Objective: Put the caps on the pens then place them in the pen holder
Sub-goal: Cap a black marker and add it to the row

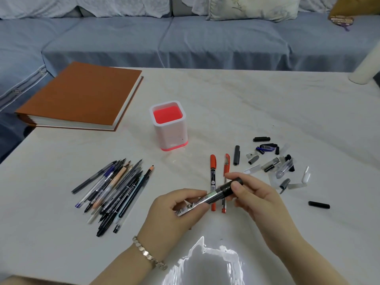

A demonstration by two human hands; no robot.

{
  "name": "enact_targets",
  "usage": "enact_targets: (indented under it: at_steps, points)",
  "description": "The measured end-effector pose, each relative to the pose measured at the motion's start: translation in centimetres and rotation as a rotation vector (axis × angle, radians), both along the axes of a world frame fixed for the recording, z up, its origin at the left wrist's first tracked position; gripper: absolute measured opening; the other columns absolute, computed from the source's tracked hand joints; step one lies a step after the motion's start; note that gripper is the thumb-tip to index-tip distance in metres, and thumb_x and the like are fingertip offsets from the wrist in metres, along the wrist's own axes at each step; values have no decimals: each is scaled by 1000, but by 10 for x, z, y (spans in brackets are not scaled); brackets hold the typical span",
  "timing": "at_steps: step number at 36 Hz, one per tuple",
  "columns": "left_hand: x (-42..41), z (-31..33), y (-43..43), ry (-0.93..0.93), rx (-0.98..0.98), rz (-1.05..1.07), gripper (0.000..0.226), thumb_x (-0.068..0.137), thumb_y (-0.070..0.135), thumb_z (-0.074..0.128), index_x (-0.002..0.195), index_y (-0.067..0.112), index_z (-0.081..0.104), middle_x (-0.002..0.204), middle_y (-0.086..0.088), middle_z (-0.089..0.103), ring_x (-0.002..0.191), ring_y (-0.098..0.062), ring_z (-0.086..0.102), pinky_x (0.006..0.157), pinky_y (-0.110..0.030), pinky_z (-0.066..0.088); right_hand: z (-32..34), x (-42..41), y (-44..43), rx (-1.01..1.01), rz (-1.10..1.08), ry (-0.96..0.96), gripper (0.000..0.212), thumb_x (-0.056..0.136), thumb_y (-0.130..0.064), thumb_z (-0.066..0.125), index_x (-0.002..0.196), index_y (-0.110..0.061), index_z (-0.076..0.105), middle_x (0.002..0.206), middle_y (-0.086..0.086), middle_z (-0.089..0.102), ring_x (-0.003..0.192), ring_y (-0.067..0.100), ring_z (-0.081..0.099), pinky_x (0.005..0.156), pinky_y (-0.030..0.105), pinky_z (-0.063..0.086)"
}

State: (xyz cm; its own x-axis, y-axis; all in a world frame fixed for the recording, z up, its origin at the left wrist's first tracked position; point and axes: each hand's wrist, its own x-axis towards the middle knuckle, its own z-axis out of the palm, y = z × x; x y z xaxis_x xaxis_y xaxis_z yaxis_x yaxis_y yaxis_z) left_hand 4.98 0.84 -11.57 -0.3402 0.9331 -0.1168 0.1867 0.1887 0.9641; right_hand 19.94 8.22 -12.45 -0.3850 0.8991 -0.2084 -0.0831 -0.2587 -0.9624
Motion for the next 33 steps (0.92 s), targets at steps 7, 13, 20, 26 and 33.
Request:
enact_targets:
  at_steps: [7,13,20,26,33]
  points:
    - [3,4,1,-111,5,62,24,66,4,74,63,28,72,54,9,68,38,4,48,38,-9,35,3,-3,-5,91,-24,35,25,83,-1,55,77,-20,71,61,-2,65,57,4,58,58,10,46]
    - [-2,3,9,-343,-131,21,9,71,12,68,64,16,73,52,-3,64,30,-8,32,32,-10,22,4,-5,-1,185,15,18,20,83,3,56,83,-14,67,64,-4,66,59,2,60,61,10,47]
    - [-2,5,16,-374,-227,-8,12,78,15,65,66,13,68,52,-1,64,29,-8,33,33,-8,22,-5,-13,-6,161,-16,15,19,88,-4,48,93,-18,60,61,-5,64,54,7,56,57,15,47]
    - [-5,-7,12,-1,-79,16,23,89,21,50,73,21,66,59,5,64,47,-2,53,48,-12,40,-11,-28,-6,52,1,34,39,89,-5,50,120,-26,44,78,14,64,55,12,58,48,15,43]
    - [-74,-43,-8,798,-91,135,22,84,11,54,104,9,63,105,-5,62,98,-25,58,85,-34,46,-29,-42,24,348,31,-436,40,86,-13,57,115,-34,40,58,-1,46,48,6,46,55,11,39]
